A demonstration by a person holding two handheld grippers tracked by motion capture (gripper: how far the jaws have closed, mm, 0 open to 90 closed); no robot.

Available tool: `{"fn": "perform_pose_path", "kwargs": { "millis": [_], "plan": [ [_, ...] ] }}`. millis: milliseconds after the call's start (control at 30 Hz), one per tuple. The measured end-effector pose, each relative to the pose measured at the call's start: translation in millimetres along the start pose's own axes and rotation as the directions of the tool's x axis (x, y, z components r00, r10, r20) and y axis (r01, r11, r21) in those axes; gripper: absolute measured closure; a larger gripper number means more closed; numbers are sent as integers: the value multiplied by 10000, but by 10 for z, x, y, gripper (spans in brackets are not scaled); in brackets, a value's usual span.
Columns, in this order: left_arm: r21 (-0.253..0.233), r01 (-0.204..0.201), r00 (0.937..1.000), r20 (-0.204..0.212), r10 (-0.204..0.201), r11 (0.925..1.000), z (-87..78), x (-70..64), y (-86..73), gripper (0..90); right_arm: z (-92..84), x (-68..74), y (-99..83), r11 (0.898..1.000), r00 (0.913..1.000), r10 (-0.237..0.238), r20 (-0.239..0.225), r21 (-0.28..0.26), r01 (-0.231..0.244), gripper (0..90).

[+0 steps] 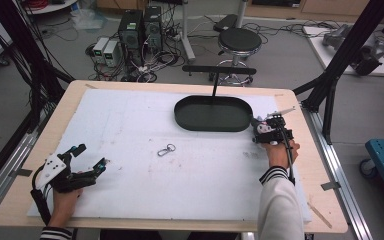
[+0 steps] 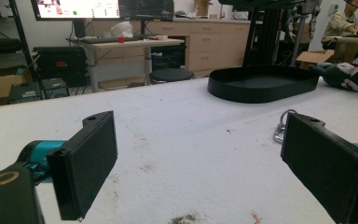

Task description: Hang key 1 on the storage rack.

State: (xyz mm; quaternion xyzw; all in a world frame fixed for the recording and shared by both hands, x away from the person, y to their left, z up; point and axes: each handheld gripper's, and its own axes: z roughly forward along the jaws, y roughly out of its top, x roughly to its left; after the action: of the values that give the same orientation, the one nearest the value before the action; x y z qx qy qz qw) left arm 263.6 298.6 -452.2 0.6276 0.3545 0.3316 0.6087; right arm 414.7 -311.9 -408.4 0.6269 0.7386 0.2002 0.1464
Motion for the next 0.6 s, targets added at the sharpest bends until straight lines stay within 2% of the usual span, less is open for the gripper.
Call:
{"fn": "perform_pose_path", "kwargs": {
  "millis": [33,133,200,300,367,433,533,600],
  "plan": [
    [-3,12,10000,0,-12,10000,0,1,0,112,8,-6,0,9999,9998,-20,-192,117,23,430],
    [6,-2,10000,3,2,10000,0,0,0,112,15,-11,3,9999,9996,55,-265,149,-51,473],
    [3,-28,10000,6,28,10000,0,0,1,112,14,-39,-1,9991,9984,361,-441,256,-350,521],
    [7,-32,10000,10,32,10000,-1,0,1,112,4,-81,-11,9977,9955,646,-701,263,-628,541],
    [20,-45,10000,26,45,10000,-2,0,1,112,1,-87,-13,9975,9949,672,-754,272,-653,545],
    [19,-45,10000,26,44,10000,-2,0,1,112,1,-86,-12,9979,9951,618,-767,232,-601,548],
    [14,-42,10000,27,42,10000,-2,1,0,112,-3,-86,-11,9995,9967,294,-760,161,-282,548],
    [12,-38,10000,26,38,10000,-2,1,1,112,-15,-82,-11,9995,9969,282,-739,143,-272,548]
  ]
}}
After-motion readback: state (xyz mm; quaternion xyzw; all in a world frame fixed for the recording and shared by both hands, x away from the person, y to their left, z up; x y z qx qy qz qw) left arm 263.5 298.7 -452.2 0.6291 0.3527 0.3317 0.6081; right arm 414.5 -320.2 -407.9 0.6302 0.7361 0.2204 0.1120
